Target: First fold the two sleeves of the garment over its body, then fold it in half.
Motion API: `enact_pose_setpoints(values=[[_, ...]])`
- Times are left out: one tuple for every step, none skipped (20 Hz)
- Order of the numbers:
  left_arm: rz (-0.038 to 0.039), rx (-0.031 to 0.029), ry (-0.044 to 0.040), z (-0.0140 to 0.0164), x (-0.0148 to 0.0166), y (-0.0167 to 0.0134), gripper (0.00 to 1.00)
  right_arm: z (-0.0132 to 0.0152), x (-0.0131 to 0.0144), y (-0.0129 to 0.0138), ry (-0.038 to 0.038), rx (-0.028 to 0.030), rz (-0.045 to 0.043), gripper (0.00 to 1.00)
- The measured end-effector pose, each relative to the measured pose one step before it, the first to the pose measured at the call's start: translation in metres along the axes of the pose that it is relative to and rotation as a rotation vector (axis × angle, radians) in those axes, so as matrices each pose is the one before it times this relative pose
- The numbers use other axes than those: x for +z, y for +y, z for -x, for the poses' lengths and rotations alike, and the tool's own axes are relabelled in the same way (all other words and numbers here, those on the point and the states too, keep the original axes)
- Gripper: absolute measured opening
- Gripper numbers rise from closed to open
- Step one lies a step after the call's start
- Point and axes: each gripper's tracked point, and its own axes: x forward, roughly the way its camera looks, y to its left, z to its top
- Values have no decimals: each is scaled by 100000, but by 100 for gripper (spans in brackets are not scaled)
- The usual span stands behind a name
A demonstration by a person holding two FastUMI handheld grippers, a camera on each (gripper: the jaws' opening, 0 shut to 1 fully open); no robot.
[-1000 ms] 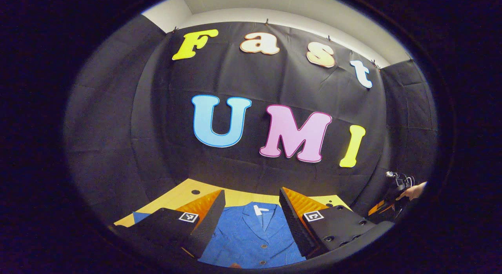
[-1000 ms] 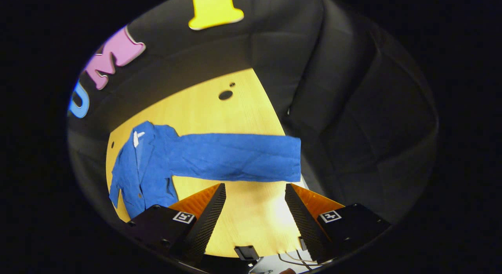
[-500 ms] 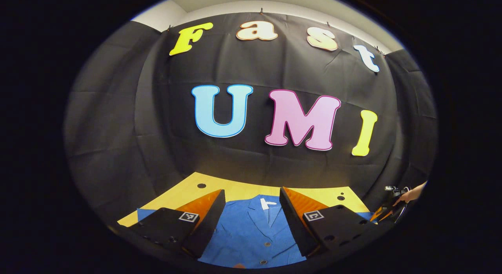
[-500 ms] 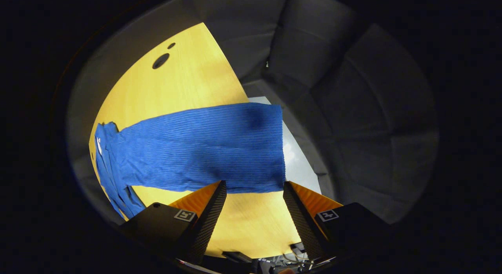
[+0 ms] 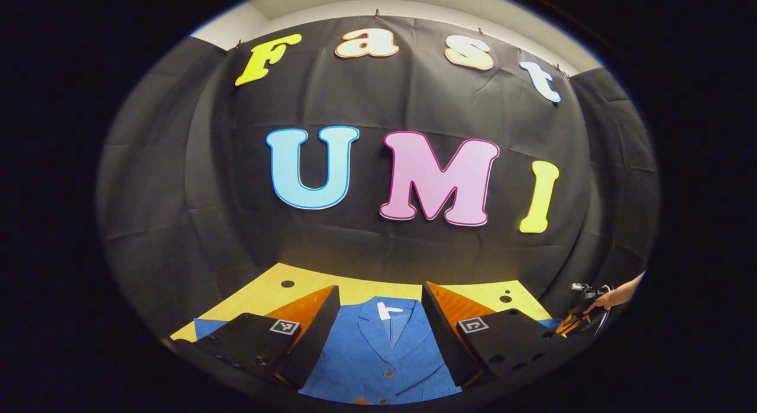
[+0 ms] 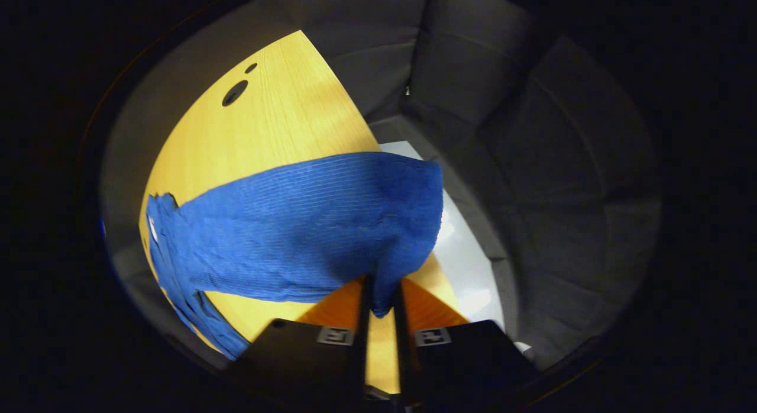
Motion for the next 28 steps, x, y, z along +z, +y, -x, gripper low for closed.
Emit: enact_pose_setpoints(values=[[-396, 188, -29, 149, -142, 129, 80, 1, -209, -284, -406, 280, 2750, 10], [-267, 115, -429, 123, 131, 109, 80, 165, 85, -185, -1671, -608, 1960, 9], [-92, 178, -591, 213, -120, 184, 80, 77, 21, 111, -2032, 14, 1881, 5], [83, 328, -77, 165, -130, 331, 80, 398, 411, 115, -3149, -145, 1808, 5], [232, 350, 453, 356, -398, 436, 80, 692, 547, 264, -3902, 383, 1207, 5], [426, 190, 475, 309, -144, 510, 80, 1040, 675, 539, -4204, 694, 177, 5], [718, -58, -422, 436, -121, 516, 80, 1209, 650, 834, -3676, 928, 97, 5], [776, -324, -1006, 366, 54, 591, 80, 1263, 679, 1070, -4529, 817, -30, 5], [724, -224, -983, 363, 78, 713, 80, 1498, 748, 907, -3265, 393, 1603, 5], [845, 36, -616, 313, -66, 970, 80, 1523, 626, 978, -3818, -16, 2234, 5], [1351, 88, -245, 282, -75, 1006, 80, 1718, 941, 1107, -4326, 218, 2599, 5], [2093, -356, 32, 227, -24, 1089, 80, 2090, 1403, 1353, -6310, 576, 1421, 5], [2540, -1226, -98, 264, 134, 1111, 80, 2157, 1156, 1790, -4710, 807, 1008, 5], [2333, -1408, -391, 369, 190, 1206, 80, 2118, 1052, 2024, -4399, 843, 748, 5], [1804, -901, -732, 377, 345, 1402, 80, 2021, 805, 1946, -3611, 528, 1623, 5], [1289, -117, -569, 229, 209, 1644, 80, 1774, 1016, 2514, -3612, 1620, 2132, 5], [797, 618, -104, 242, 166, 1817, 80, 1740, 1430, 2798, -4952, 1492, 2232, 5], [584, 1110, 376, 232, -78, 1934, 80, 944, 1592, 3413, -4937, 2631, 1036, 5], [323, 840, 418, 344, 18, 1841, 80, 518, 1119, 4120, -2902, 4686, -973, 5], [83, 802, 366, 276, -99, 1667, 80, 385, 599, 4353, -2393, 5006, -794, 5], [-324, 898, 103, 121, 40, 1732, 80, -356, -126, 4031, -875, 4090, 1395, 5], [-465, 1044, 119, 156, -151, 1636, 80, -716, -924, 3205, 42, 4340, 1659, 5], [-107, 990, 379, 99, -207, 1647, 80, -1171, -1009, 3605, 686, 5761, 82, 5], [519, 1420, 1064, 134, -481, 1703, 80, -1232, -1016, 3796, 988, 6145, -1192, 4], [679, 1627, 1929, 135, -619, 1739, 80, -1249, -1542, 3278, 1807, 5196, -1019, 5], [634, 1988, 2481, 127, -746, 1686, 80, -1795, -1864, 2403, 2751, 3690, -225, 5], [463, 2977, 2421, 285, -705, 1886, 80, -2100, -2102, 2015, 3225, 2590, 361, 5], [623, 3608, 1945, 285, -719, 2053, 80, -2129, -2136, 1312, 3608, 1344, 982, 5]])
